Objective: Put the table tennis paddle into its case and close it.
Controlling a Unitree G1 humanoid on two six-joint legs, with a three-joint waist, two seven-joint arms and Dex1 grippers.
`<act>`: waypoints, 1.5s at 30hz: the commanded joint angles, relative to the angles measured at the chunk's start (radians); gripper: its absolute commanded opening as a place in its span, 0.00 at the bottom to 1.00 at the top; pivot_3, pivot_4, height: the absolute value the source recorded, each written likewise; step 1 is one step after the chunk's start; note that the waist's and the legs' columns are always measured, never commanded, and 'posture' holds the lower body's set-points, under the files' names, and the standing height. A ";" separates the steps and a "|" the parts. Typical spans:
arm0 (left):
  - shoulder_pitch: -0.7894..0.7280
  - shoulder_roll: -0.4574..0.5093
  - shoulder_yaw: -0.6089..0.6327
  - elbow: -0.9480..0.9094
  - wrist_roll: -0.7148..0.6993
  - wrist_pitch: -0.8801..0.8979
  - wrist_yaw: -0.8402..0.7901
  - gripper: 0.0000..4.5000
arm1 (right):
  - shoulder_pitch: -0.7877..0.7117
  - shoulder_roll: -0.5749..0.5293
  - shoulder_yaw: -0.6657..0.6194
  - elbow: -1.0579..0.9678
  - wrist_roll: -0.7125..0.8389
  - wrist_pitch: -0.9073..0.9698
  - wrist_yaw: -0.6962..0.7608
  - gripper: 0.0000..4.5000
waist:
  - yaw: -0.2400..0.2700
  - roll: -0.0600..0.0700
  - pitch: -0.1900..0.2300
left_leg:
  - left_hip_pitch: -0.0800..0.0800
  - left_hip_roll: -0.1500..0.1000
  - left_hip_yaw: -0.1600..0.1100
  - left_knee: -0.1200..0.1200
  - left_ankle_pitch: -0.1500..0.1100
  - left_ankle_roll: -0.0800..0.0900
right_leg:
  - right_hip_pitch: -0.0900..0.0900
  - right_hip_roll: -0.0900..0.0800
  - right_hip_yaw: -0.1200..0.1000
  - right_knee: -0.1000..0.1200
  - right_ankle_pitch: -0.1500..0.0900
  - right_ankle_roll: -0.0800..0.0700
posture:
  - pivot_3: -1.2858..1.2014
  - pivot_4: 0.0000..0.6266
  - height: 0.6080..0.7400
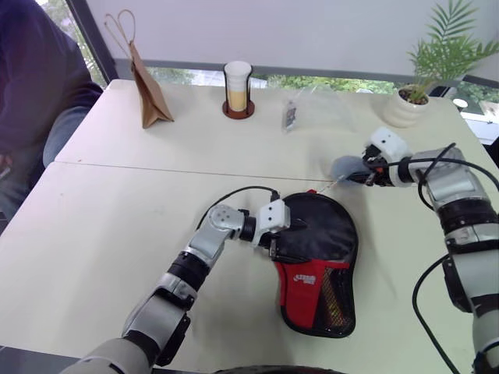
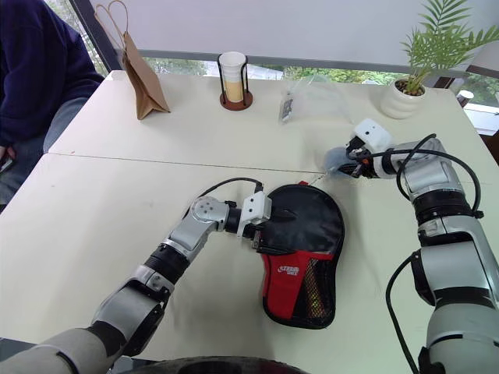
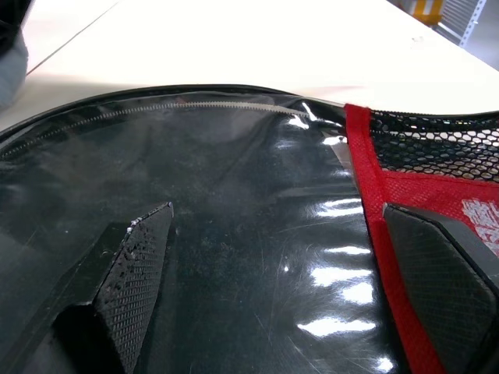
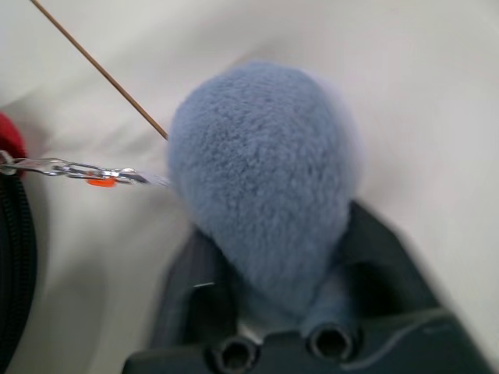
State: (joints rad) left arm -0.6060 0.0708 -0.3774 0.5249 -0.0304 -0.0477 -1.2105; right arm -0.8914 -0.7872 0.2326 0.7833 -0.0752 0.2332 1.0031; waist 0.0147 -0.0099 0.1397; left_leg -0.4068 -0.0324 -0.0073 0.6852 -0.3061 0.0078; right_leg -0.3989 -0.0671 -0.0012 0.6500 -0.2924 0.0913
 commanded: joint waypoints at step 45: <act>0.010 0.032 -0.078 0.033 0.024 0.120 -0.044 1.00 | 1.362 -0.327 -0.538 -1.562 0.047 0.486 0.007 0.00 | 0.032 0.004 -0.007 | 0.008 -0.002 -0.005 0.000 -0.005 0.009 | 0.013 -0.002 -0.002 -0.005 0.000 0.000 | 0.52 0.24 1.00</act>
State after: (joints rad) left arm -0.6163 0.0938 -0.4271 0.4927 -0.0354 0.0372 -1.2666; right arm 0.4336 -1.1265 -0.3016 -0.7201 -0.0529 0.7163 0.9754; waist 0.0471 -0.0060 0.1324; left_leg -0.3984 -0.0344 -0.0127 0.6847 -0.3115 0.0169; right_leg -0.3860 -0.0686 -0.0031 0.6452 -0.2928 0.0910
